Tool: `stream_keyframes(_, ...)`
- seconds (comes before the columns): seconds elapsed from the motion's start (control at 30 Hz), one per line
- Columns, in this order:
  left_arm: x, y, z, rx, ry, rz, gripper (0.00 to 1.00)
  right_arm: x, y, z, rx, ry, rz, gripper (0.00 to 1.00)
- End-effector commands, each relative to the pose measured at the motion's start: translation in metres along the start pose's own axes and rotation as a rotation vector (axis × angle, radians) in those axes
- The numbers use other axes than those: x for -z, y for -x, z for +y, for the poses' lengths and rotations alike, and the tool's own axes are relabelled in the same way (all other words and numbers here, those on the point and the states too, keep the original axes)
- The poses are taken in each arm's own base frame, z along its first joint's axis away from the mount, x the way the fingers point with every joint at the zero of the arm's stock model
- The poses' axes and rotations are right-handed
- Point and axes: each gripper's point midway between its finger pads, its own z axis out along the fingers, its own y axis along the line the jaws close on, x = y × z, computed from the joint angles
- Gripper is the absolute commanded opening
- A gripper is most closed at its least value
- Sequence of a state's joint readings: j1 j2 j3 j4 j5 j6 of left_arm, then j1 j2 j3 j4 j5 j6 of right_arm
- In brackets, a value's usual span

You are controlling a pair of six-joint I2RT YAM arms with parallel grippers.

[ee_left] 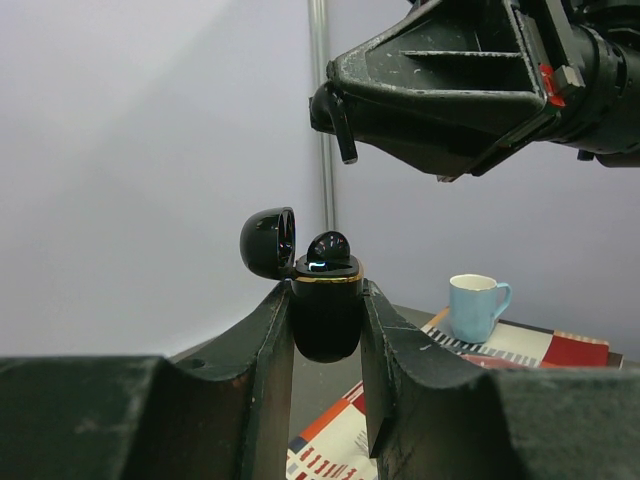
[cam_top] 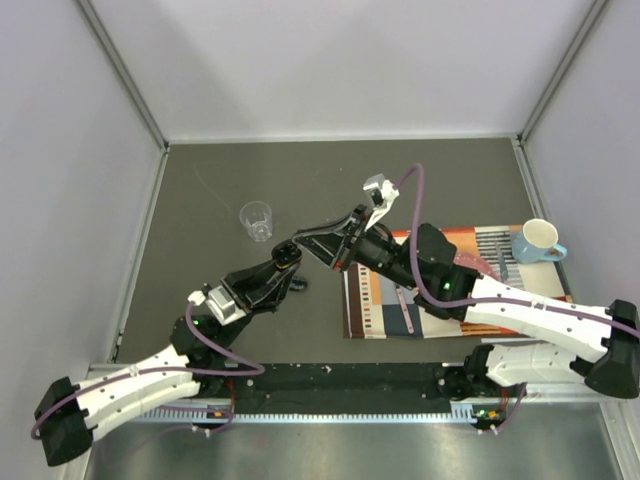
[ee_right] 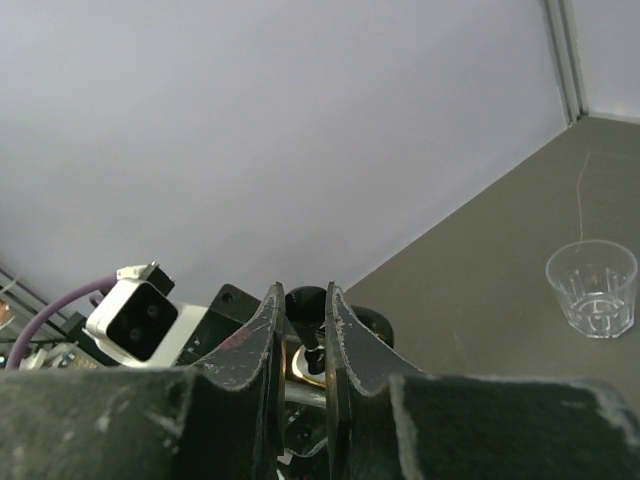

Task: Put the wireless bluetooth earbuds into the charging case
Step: Place the earbud in the charging case.

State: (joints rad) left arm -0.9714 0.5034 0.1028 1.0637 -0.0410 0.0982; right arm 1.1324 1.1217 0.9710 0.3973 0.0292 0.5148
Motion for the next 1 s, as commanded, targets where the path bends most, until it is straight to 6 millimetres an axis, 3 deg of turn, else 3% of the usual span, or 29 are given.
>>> stream_keyframes(0.0, -0.010, 0.029, -0.001, 0.021, -0.003, -0.100, 0.00, -0.009, 0.023, 0.032, 0.039, 0.080, -0.064, 0.00)
stream_keyframes(0.5, -0.009, 0.031, 0.001, 0.026, 0.005, -0.113, 0.00, -0.020, -0.013, 0.034, 0.040, 0.085, 0.026, 0.00)
stream_keyframes(0.97, -0.008, 0.034, 0.001, 0.027, 0.007, -0.128, 0.00, -0.028, -0.030, 0.027, 0.072, 0.051, 0.059, 0.00)
